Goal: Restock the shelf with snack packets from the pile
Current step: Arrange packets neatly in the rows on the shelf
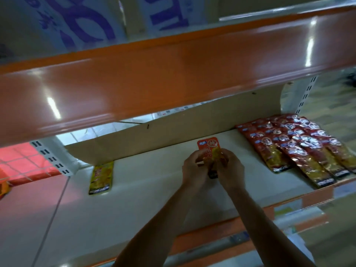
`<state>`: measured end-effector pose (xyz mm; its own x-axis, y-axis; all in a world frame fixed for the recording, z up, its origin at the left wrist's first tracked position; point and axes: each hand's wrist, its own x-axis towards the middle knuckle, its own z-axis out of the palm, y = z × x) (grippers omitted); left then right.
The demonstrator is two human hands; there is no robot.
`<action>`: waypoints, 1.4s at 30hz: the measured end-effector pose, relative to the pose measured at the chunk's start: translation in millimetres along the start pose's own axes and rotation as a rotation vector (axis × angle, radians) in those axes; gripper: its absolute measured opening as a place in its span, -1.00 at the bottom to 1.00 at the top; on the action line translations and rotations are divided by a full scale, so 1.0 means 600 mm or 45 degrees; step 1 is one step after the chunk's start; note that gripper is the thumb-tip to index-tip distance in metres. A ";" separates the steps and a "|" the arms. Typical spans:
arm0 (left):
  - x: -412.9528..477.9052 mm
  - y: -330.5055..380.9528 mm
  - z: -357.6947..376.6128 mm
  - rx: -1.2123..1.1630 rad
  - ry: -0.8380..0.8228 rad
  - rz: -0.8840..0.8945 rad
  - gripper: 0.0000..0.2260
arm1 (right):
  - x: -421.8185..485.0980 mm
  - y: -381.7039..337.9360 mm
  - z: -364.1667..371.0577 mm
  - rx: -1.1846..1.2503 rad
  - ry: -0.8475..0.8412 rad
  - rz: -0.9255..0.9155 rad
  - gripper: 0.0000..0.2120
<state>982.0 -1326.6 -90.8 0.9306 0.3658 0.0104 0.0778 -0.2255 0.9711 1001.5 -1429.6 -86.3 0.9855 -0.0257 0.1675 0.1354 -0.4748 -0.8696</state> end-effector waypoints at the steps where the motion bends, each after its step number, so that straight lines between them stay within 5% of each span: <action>1: 0.003 0.004 0.023 -0.031 0.012 -0.032 -0.69 | 0.012 0.011 -0.020 -0.053 -0.011 -0.040 -0.75; 9: 0.005 0.032 0.179 -0.234 0.037 -0.271 -0.89 | 0.098 0.092 -0.169 -0.286 0.102 -0.262 -0.77; 19: -0.009 0.047 0.281 0.239 -0.035 -0.087 -0.88 | 0.134 0.172 -0.244 -0.422 0.143 -0.122 -0.61; 33: -0.016 0.065 0.302 0.619 -0.022 0.118 -0.76 | 0.133 0.179 -0.249 -0.388 0.092 -0.059 -0.61; 42: -0.009 0.059 0.259 0.749 0.044 0.133 -0.80 | 0.104 0.136 -0.204 -0.317 0.024 -0.231 -0.61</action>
<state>1035.2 -1476.6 -93.4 0.9327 0.3417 0.1157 0.1808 -0.7202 0.6698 1061.6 -1577.9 -89.9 0.9452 0.0638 0.3201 0.2774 -0.6740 -0.6847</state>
